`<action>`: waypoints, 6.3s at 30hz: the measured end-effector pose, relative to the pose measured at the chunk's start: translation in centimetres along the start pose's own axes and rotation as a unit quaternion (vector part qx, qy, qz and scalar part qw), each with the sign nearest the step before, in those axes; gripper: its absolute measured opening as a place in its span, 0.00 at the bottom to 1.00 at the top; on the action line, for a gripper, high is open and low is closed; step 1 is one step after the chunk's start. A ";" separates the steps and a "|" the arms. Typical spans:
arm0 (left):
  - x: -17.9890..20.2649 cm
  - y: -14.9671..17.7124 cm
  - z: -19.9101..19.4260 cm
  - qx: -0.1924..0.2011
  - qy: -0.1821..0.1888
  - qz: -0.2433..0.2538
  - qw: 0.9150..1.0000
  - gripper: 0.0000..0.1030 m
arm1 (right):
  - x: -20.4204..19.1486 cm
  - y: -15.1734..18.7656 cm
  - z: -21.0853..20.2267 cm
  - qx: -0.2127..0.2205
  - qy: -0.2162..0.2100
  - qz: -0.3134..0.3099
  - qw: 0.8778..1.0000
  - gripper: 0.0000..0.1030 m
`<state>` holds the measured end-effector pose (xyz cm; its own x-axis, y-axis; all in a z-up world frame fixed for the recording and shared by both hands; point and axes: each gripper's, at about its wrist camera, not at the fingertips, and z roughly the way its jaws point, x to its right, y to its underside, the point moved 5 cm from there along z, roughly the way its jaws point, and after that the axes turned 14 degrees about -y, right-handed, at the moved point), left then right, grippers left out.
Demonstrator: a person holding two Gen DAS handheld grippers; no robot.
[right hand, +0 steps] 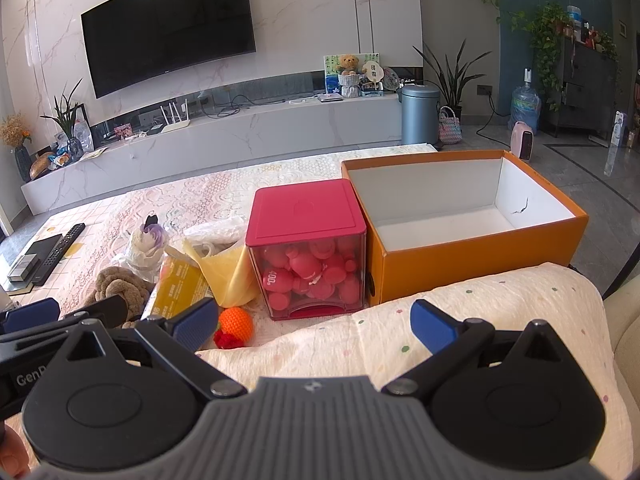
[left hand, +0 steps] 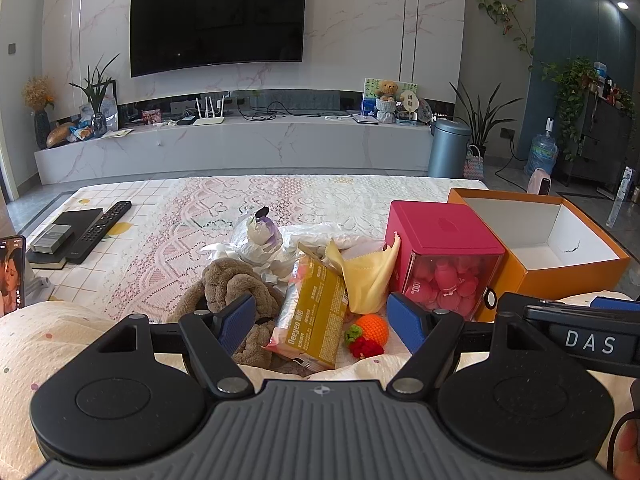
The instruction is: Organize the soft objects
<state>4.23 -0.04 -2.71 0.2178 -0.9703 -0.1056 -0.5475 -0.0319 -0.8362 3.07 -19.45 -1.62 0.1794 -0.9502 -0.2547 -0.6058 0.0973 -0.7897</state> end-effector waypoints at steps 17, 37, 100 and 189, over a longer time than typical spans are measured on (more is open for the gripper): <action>0.0 0.0 0.0 -0.001 0.000 0.000 1.000 0.85 | 0.2 0.2 0.1 -0.001 0.002 0.003 1.000 0.97; 0.0 0.0 0.1 -0.002 0.000 0.000 1.000 0.85 | 0.1 0.2 0.1 -0.002 0.003 0.001 1.000 0.97; -8.7 0.7 12.2 -0.155 -0.034 -0.048 0.986 0.39 | -10.5 0.2 18.2 -0.166 -0.114 -0.056 0.978 0.78; 10.1 -10.3 2.3 -0.047 0.229 -0.009 0.972 0.40 | 5.9 -12.7 2.2 -0.094 -0.089 -0.168 0.977 0.43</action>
<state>13.92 -8.98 3.63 -0.1430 -0.9735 0.1785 -0.6236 -0.0515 -0.7801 13.47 -25.67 5.65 0.5156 -0.8504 -0.1049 -0.6181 -0.2843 -0.7329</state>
